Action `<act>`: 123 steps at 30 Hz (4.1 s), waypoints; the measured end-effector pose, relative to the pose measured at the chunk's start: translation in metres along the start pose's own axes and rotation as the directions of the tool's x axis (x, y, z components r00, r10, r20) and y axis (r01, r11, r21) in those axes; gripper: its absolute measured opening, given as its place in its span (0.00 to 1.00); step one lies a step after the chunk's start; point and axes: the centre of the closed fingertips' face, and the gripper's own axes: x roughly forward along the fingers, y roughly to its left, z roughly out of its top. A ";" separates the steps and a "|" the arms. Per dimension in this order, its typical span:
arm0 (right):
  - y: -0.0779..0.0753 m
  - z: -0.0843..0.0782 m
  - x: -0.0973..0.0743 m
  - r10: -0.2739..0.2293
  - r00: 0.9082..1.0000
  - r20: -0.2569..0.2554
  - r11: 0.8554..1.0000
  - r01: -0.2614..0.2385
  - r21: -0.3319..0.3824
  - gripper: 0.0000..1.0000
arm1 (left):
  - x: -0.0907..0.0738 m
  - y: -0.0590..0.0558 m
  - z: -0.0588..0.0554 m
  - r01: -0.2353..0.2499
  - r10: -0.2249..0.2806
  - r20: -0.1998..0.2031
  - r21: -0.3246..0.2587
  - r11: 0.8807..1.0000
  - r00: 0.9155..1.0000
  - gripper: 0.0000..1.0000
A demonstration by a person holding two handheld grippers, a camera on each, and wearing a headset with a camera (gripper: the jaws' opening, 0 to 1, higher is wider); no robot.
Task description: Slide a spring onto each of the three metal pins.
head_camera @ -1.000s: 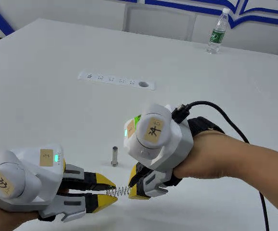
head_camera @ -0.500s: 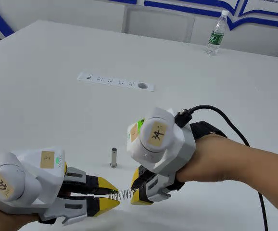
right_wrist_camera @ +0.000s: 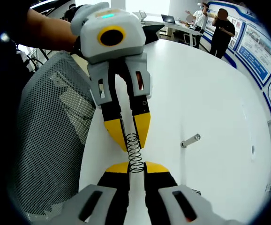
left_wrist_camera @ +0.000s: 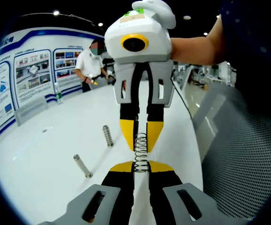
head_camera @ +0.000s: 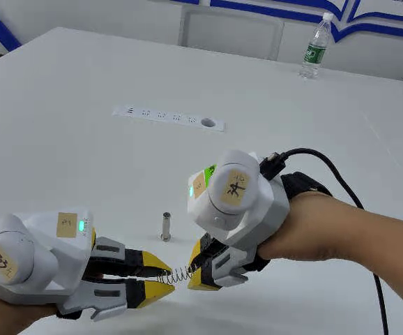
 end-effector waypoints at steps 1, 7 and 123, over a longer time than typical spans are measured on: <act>0.000 0.002 -0.001 -0.002 1.000 0.006 1.000 0.002 -0.002 0.12 | 0.000 0.000 0.000 0.000 0.000 -0.001 -0.001 1.000 1.000 0.10; 0.000 0.014 -0.005 -0.006 1.000 0.023 1.000 0.007 -0.017 0.12 | 0.001 0.001 -0.002 -0.004 0.004 0.002 -0.012 1.000 1.000 0.10; -0.104 0.026 0.021 -0.078 0.993 -0.084 0.994 0.084 0.071 0.12 | -0.035 0.040 -0.024 -0.214 0.217 -0.003 -0.172 0.962 0.976 0.55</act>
